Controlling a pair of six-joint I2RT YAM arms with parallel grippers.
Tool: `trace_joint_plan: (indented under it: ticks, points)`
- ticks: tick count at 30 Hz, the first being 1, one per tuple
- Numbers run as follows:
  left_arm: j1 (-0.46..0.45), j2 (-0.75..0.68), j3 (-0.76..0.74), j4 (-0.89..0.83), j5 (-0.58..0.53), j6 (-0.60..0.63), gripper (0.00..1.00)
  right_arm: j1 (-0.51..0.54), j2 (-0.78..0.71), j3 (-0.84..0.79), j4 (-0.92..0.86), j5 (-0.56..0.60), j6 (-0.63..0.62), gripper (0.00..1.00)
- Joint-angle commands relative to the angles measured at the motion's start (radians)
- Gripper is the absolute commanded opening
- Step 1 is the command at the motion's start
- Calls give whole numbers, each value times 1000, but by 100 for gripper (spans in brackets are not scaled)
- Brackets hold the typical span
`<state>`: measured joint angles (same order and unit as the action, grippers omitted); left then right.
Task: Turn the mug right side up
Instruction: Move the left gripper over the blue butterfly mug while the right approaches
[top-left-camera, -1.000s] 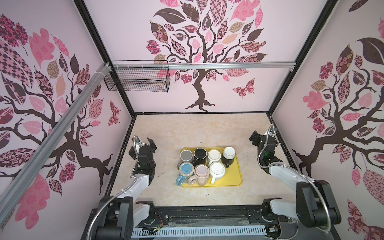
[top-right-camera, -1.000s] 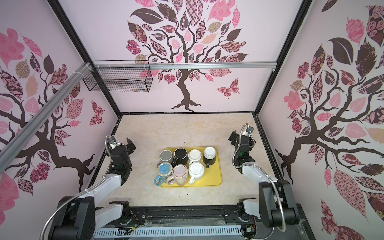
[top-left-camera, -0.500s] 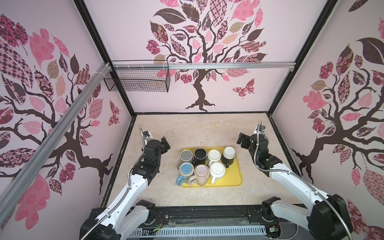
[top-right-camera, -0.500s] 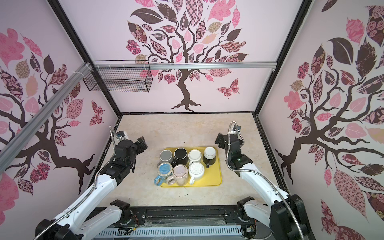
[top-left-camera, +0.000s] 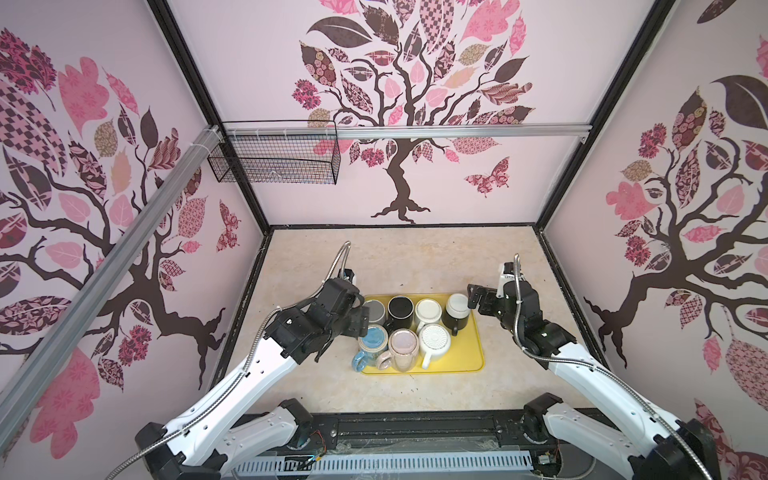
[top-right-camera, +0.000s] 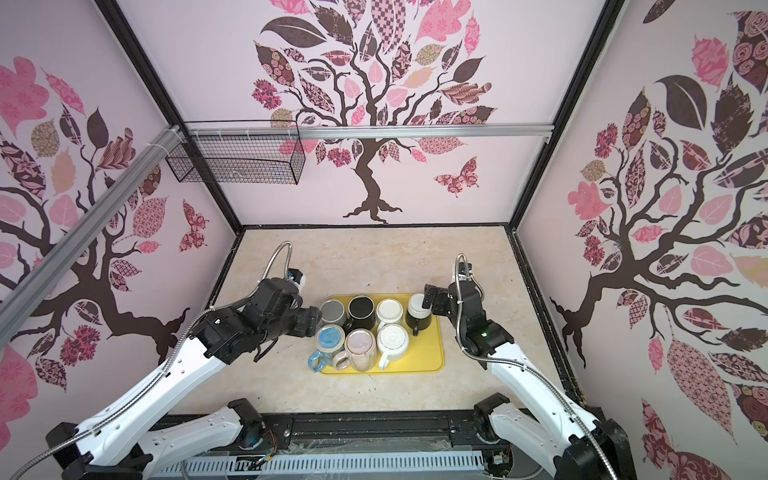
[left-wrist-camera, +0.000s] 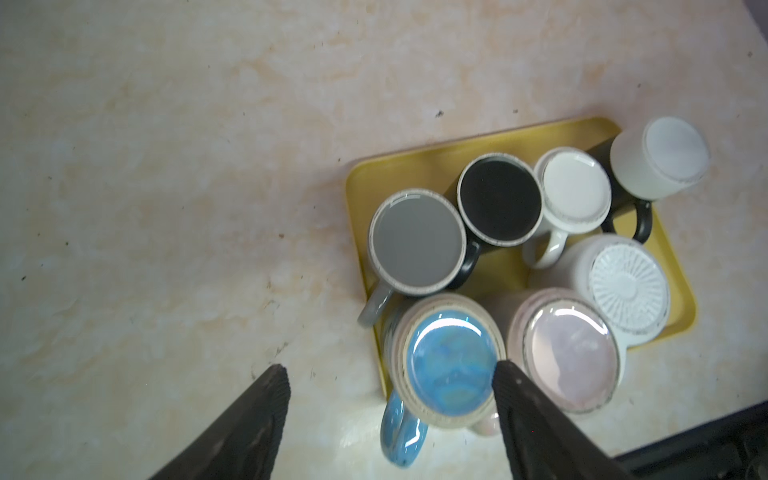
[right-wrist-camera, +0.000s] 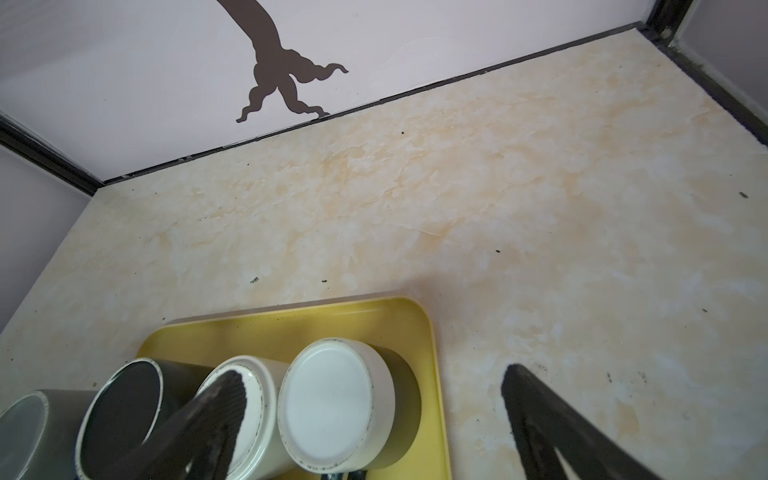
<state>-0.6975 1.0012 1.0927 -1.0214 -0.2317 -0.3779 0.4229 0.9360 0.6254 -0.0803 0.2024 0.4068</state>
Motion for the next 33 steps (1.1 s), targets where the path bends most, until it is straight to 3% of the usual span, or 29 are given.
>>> trace_joint_plan:
  ticks: [1, 4, 10, 18, 25, 33]
  points:
    - [-3, -49, 97, -238, 21, 58, 73, 8, -24, -12, 2, -27, 9, 100]
    - [-3, -56, 99, -282, 61, 85, 63, 10, -24, -28, 23, -40, 21, 100]
    - [-4, -58, 27, -266, 184, 117, 63, 11, -16, -48, 52, -47, 32, 100]
    - [-10, -9, 16, -241, 238, 84, 62, 14, -12, -61, 82, -53, 33, 100]
    - [-68, 55, 26, -198, 225, 35, 62, 15, 0, -75, 112, -64, 35, 100]
    - [-188, 199, 19, -115, 125, 9, 66, 21, 12, -83, 131, -63, 34, 100]
